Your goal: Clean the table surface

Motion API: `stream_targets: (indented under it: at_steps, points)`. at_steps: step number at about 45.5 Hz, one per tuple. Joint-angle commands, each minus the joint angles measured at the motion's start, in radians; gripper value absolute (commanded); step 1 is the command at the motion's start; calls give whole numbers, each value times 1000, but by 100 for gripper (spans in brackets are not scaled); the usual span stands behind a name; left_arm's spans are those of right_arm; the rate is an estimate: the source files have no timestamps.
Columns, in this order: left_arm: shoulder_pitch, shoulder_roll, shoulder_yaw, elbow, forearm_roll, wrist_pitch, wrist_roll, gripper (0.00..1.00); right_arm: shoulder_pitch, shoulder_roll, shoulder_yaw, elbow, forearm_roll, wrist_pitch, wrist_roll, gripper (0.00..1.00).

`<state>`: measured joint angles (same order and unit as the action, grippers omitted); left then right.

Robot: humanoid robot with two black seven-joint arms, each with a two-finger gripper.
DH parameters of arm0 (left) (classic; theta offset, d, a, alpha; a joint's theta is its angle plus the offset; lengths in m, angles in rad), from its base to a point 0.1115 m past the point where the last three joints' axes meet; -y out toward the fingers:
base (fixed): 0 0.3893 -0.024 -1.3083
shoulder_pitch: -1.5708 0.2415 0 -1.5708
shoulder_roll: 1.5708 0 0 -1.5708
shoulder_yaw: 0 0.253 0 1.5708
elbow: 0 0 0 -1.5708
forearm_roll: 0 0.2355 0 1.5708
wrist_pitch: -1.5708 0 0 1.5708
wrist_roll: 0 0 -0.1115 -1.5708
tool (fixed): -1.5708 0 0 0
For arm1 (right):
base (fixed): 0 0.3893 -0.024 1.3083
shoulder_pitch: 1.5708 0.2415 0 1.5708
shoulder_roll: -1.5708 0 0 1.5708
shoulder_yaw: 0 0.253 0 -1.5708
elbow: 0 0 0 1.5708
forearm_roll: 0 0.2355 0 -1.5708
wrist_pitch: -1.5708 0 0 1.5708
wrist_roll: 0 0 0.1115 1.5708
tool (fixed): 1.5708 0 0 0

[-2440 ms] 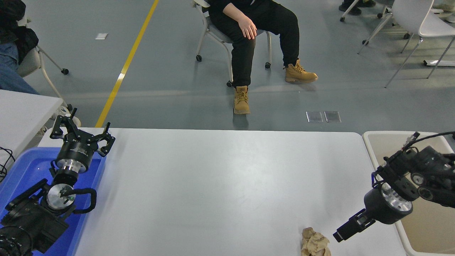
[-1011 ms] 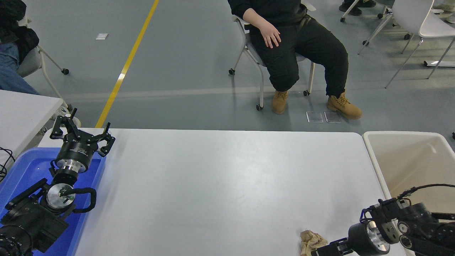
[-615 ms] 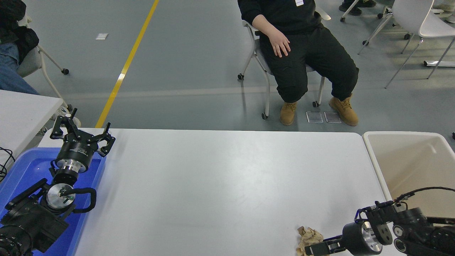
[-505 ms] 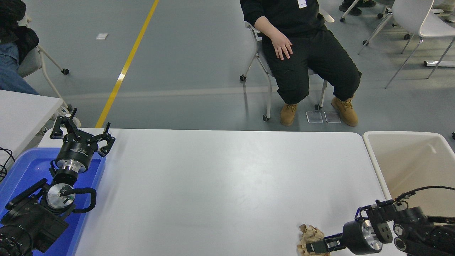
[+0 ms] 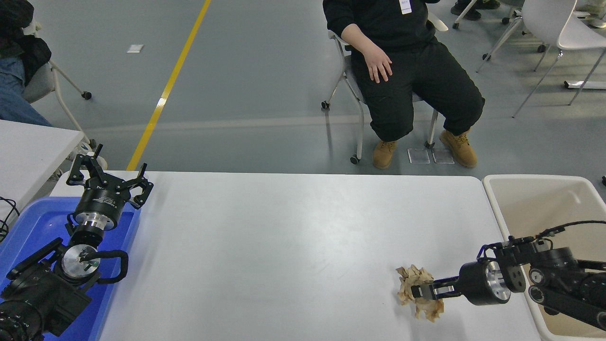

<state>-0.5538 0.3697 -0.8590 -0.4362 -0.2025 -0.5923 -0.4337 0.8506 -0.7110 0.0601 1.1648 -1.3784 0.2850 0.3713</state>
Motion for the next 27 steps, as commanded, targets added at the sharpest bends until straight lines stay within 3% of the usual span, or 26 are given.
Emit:
stream_targets:
  at_steps: [1,14,27]
  points:
    - [0,0,0,1,0,0,0,100,93,-15,122,-2,154,-1,1,0]
    - [0,0,0,-1,0,0,0,100,179,-16,153,-53,363,-6,1,0]
    - [0,0,0,-1,0,-1,1,100,228,-13,170,-276,617,-6,1,0]
